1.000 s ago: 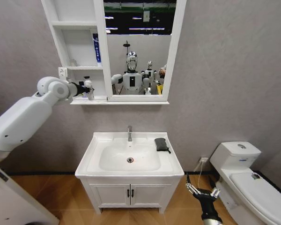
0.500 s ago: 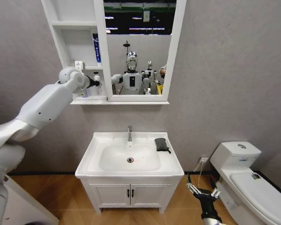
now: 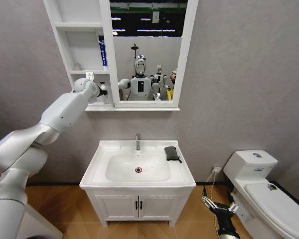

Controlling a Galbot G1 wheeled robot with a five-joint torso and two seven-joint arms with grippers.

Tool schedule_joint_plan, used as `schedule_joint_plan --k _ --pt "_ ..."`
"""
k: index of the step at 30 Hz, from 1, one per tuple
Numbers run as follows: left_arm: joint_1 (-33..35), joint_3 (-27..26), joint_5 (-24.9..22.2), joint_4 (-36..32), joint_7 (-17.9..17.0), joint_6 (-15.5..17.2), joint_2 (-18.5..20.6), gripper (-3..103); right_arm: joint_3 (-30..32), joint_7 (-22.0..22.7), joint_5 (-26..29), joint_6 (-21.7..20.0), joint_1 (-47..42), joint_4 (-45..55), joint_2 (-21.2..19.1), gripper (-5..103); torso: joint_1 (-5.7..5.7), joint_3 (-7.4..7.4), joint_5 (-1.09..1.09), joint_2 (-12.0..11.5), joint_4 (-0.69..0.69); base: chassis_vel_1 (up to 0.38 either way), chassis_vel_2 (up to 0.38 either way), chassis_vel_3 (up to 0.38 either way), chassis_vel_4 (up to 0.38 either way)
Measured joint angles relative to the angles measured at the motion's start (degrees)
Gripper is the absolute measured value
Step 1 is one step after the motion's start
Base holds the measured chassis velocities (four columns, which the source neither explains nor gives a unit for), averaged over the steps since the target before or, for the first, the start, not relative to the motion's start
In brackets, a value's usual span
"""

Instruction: Move facial cleanser and shampoo from washbasin to cabinet, then wipe washbasin with towel.

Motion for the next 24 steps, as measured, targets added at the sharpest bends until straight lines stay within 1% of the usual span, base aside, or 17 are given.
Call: schedule_joint_plan --k 3,4,6,7,9,10,12,13,16,17,18,19,20,21,22,23,24 --pt "0.3 0.0 0.6 0.3 0.4 -0.4 0.0 29 0.0 0.0 0.0 0.0 0.0 0.0 0.0 100 0.00 0.00 0.00 0.0 0.00 0.000 0.000 0.000 0.000" --pt "0.7 -0.2 0.7 0.3 0.7 -0.5 0.1 34 0.0 0.0 0.0 0.0 0.1 0.0 0.1 100 -0.01 0.00 0.01 0.0 0.00 0.000 0.000 0.000 0.000" --pt "1.6 -0.9 0.7 -0.4 0.7 -0.7 0.3 45 -0.1 0.0 -0.1 0.0 0.0 0.0 0.2 100 0.00 0.01 -0.02 0.0 0.00 0.000 0.000 0.000 0.000" --pt "1.6 -0.9 0.7 -0.4 0.7 -0.7 0.3 45 -0.1 0.0 -0.1 0.0 0.0 0.0 0.2 100 0.00 0.01 -0.02 0.0 0.00 0.000 0.000 0.000 0.000" --pt "2.6 -1.5 0.7 -2.3 0.4 -0.8 1.3 55 -0.3 0.0 -0.2 0.0 -0.1 -0.1 0.2 100 0.01 0.01 0.00 0.0 -0.01 0.000 0.000 0.000 0.000" --pt "2.6 -1.5 0.7 -2.3 0.4 -0.8 1.3 55 -0.3 0.0 -0.2 0.0 -0.1 -0.1 0.2 100 0.01 0.01 0.00 0.0 -0.01 0.000 0.000 0.000 0.000" --pt "3.9 -2.0 0.2 -5.4 0.1 -0.7 3.0 67 -0.6 0.0 -0.5 -0.1 -0.2 0.0 0.4 100 0.00 0.00 -0.01 0.0 0.00 0.000 0.000 0.000 0.000" --pt "3.9 -2.0 0.2 -5.4 0.1 -0.7 3.0 67 -0.6 0.0 -0.5 -0.1 -0.2 0.0 0.4 100 0.00 0.00 -0.01 0.0 0.00 0.000 0.000 0.000 0.000" --pt "7.2 -3.9 -0.7 -12.6 -0.7 -0.3 7.9 84 -1.0 0.0 -0.9 -0.2 -0.2 0.3 0.5 100 0.00 0.00 0.00 0.0 -0.02 0.000 0.000 0.000 0.000" --pt "7.2 -3.9 -0.7 -12.6 -0.7 -0.3 7.9 84 -1.0 0.0 -0.9 -0.2 -0.2 0.3 0.5 100 0.00 0.00 0.00 0.0 -0.02 0.000 0.000 0.000 0.000" --pt "9.0 -5.1 -1.0 -15.7 -0.8 -0.1 10.3 89 -1.1 0.0 -1.0 -0.3 -0.2 0.4 0.4 100 0.00 0.00 -0.01 0.0 -0.02 0.000 0.000 0.000 0.000" --pt "10.1 -6.0 -1.0 -17.4 -0.8 -0.2 11.7 89 -1.1 0.1 -1.0 -0.3 -0.3 0.5 0.4 100 0.00 0.01 -0.04 0.0 -0.01 0.000 0.000 0.000 0.000" --pt "10.1 -6.0 -1.0 -17.4 -0.8 -0.2 11.7 89 -1.1 0.1 -1.0 -0.3 -0.3 0.5 0.4 100 0.00 0.01 -0.04 0.0 -0.01 0.000 0.000 0.000 0.000" --pt "13.2 -8.4 -0.6 -22.0 -0.4 -1.0 15.1 98 -1.0 0.1 -1.0 -0.4 -0.4 0.7 0.4 100 0.01 0.01 -0.03 0.0 0.00 0.000 0.000 0.000 0.000" --pt "17.7 -11.5 0.4 -27.7 0.8 -2.9 19.0 99 -1.0 0.2 -1.0 -0.5 -0.5 0.9 0.3 100 0.00 0.00 -0.03 0.0 0.02 0.000 0.000 0.000 0.000" --pt "21.4 -13.7 2.0 -31.6 1.8 -5.1 21.7 99 -0.9 0.3 -0.9 -0.6 -0.7 1.0 0.3 100 0.00 0.00 -0.03 0.0 0.04 0.000 0.000 0.000 0.000" --pt "21.4 -13.7 2.0 -31.6 1.8 -5.1 21.7 99 -0.9 0.3 -0.9 -0.6 -0.7 1.0 0.3 100 0.00 0.00 -0.03 0.0 0.04 0.000 0.000 0.000 0.000"
